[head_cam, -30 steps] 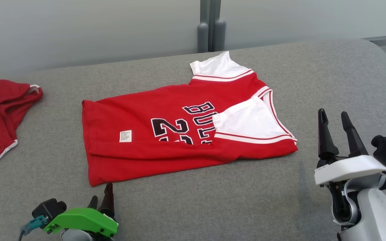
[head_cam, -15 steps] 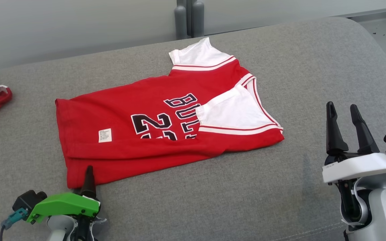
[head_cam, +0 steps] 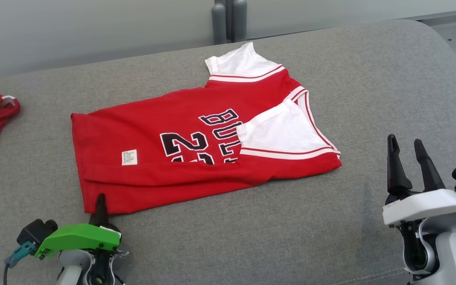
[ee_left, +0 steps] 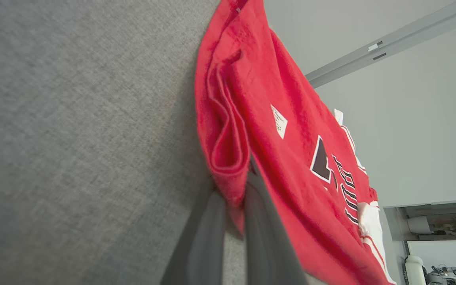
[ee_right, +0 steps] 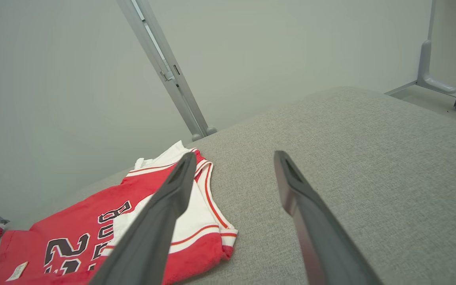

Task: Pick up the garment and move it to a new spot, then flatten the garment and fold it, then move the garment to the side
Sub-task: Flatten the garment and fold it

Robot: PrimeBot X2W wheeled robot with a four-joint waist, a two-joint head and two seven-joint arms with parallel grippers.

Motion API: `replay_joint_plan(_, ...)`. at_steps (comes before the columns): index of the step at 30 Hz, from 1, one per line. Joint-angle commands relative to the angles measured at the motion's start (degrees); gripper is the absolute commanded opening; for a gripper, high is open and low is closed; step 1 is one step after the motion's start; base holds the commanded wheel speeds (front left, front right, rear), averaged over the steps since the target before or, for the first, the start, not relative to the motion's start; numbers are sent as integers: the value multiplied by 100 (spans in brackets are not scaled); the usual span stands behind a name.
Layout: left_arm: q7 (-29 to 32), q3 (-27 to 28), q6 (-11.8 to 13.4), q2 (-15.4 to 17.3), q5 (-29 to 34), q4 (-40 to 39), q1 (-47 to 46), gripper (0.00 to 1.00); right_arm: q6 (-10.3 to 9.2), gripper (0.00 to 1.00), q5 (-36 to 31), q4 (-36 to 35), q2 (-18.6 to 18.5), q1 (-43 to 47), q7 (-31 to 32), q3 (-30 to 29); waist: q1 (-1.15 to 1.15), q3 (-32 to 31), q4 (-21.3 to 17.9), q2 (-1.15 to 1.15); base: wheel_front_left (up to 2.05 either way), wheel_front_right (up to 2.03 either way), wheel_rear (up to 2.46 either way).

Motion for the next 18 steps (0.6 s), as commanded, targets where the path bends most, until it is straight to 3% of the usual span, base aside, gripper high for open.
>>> replay_joint_plan(1,-32,-25,-48,0,51,-28,86,0,2,100,34,89,-11,86,-12,-18,0,-60,91,0,0,0,0)
replay_joint_plan(11,-120,-261,169,128,442,-563,361,0,2,100,327,994,-13,-31,345,-113,0,-135,375,0,0,0,0)
replay_joint_plan(18,-33,-368,380,106,544,-940,471,0,2,100,318,2142,-15,-628,617,45,0,-54,585,0,0,0,0)
